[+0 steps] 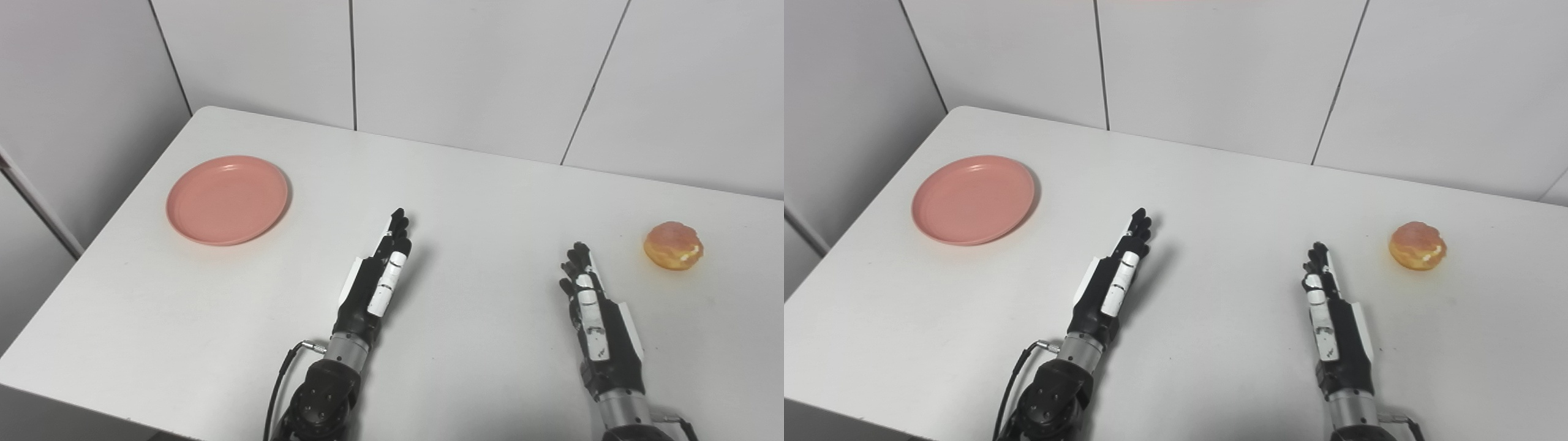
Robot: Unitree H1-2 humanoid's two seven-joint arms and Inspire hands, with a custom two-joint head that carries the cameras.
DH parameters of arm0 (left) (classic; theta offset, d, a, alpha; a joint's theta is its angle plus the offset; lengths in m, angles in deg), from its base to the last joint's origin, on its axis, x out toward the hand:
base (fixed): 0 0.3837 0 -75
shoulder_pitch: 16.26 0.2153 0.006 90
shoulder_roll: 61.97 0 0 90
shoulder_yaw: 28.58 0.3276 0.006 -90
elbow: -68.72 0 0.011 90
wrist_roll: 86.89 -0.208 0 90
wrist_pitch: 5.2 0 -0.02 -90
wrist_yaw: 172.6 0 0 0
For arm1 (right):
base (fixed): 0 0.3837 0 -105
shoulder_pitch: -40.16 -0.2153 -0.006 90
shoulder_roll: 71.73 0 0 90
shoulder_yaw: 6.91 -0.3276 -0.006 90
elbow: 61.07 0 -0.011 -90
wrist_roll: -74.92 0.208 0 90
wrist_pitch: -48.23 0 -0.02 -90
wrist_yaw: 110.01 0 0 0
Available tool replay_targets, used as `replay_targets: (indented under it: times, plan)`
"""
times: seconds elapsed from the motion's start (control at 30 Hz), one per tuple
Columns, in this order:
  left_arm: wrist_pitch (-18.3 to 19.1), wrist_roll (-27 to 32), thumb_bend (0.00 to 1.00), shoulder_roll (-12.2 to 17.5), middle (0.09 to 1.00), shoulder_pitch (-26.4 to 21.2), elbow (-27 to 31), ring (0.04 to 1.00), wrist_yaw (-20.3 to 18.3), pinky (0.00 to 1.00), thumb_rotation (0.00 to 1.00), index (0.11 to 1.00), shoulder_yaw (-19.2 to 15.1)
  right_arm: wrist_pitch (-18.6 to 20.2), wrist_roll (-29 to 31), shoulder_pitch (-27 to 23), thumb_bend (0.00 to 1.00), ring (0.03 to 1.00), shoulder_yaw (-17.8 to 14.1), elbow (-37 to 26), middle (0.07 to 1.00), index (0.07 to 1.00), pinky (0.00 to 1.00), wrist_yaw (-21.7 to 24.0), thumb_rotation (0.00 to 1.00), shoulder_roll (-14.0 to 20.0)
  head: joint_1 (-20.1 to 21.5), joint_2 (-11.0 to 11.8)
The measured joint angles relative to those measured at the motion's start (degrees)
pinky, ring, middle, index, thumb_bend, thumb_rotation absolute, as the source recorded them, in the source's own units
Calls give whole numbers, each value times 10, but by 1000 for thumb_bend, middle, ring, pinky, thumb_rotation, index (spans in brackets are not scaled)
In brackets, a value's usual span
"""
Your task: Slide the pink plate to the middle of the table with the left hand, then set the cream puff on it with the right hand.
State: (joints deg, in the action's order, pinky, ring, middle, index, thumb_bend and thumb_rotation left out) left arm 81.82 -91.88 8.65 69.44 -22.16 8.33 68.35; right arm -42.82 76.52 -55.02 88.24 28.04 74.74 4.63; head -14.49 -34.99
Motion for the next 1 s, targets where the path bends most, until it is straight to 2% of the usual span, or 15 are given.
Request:
replay_targets:
  times: [0.13,0.2,0.33,0.47,0.57,0.67,0.77,0.87,1.0]
  plan:
    - [11,-5,680,-4,1000,0,1,1000,2,1000,1000,1000,2,-7,6,0,594,1000,-4,5,1000,1000,1000,6,997,3,-12,9]
    - [14,-11,690,-5,1000,0,1,1000,3,1000,1000,1000,4,-12,14,0,603,1000,-7,9,1000,1000,1000,9,965,3,-15,14]
    - [15,-16,688,-8,1000,0,1,1000,10,1000,1000,1000,4,-27,24,-1,622,1000,-12,22,1000,1000,1000,11,946,0,-19,24]
    - [15,-18,681,-11,1000,0,0,1000,15,1000,1000,1000,4,-33,32,-1,630,1000,-13,26,1000,1000,1000,15,924,0,-19,24]
    - [15,-14,645,-13,1000,0,-1,1000,16,1000,982,1000,2,-38,41,-1,627,1000,-16,30,1000,1000,1000,17,904,-2,-23,31]
    - [-4,2,589,-16,1000,-2,-10,1000,16,1000,987,1000,-5,-45,41,-7,613,1000,-18,40,1000,1000,1000,17,915,-3,-24,35]
    - [-28,11,609,-24,1000,-19,-32,1000,16,1000,999,1000,-13,-47,40,-12,621,1000,-18,48,1000,1000,1000,19,919,-3,-26,41]
    - [-27,14,590,-24,1000,-31,-40,1000,16,1000,1000,999,-19,-56,39,-15,619,1000,-17,50,1000,1000,1000,20,928,-6,-33,47]
    - [-27,11,646,-24,994,-38,-42,999,23,1000,1000,983,-30,-59,37,-19,592,1000,-18,53,1000,1000,1000,20,948,-5,-38,52]
